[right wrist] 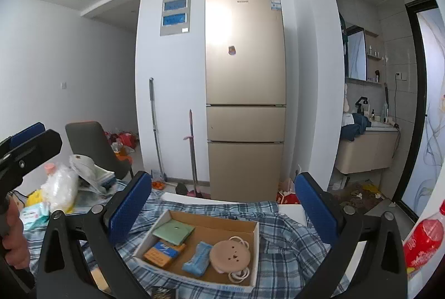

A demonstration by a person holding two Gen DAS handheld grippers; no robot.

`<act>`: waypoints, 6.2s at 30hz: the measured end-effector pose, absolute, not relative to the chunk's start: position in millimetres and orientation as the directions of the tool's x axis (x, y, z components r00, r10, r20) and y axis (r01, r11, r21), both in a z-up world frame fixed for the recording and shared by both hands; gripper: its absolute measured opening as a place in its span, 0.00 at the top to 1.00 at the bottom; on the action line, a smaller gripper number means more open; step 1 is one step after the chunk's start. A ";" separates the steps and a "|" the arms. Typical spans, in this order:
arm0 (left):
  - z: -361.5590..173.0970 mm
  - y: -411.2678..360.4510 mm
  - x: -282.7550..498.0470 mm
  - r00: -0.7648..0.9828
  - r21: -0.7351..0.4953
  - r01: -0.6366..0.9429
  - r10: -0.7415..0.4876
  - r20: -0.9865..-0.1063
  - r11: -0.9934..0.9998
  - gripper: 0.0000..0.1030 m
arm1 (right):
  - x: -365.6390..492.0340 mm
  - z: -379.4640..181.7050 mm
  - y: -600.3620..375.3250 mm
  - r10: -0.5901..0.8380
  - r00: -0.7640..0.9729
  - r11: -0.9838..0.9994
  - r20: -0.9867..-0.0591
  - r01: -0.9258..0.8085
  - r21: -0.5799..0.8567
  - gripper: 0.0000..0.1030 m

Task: Organize soft objects
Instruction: 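Withdraw both grippers up from the box, then move both grippers down toward the red carton and black tissue pack, then grasp the black Face tissue pack with the right gripper while the left gripper grasps the red carton, then lift the red carton and tissue pack and carry them over the box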

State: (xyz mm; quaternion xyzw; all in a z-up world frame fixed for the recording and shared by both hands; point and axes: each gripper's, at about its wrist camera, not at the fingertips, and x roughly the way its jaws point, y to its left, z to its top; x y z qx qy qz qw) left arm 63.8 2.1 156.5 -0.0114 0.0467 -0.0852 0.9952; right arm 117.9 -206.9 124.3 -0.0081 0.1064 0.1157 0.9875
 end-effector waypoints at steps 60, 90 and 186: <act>-46.4 72.3 102.1 0.764 -0.213 0.034 -0.163 -0.625 0.976 0.25 | 115.6 -36.6 -142.4 0.275 0.786 0.941 -0.554 -0.339 -0.014 0.12; -75.3 51.6 123.2 0.630 -0.070 0.088 -0.110 -0.769 0.994 0.35 | 132.5 -82.2 -108.9 0.260 0.583 0.885 -0.770 -0.464 -0.053 0.48; -7.8 14.0 18.9 0.972 0.194 0.123 -0.079 -0.222 0.973 0.42 | 87.7 -15.2 -152.1 0.358 0.857 0.920 -0.371 -0.391 -0.016 0.57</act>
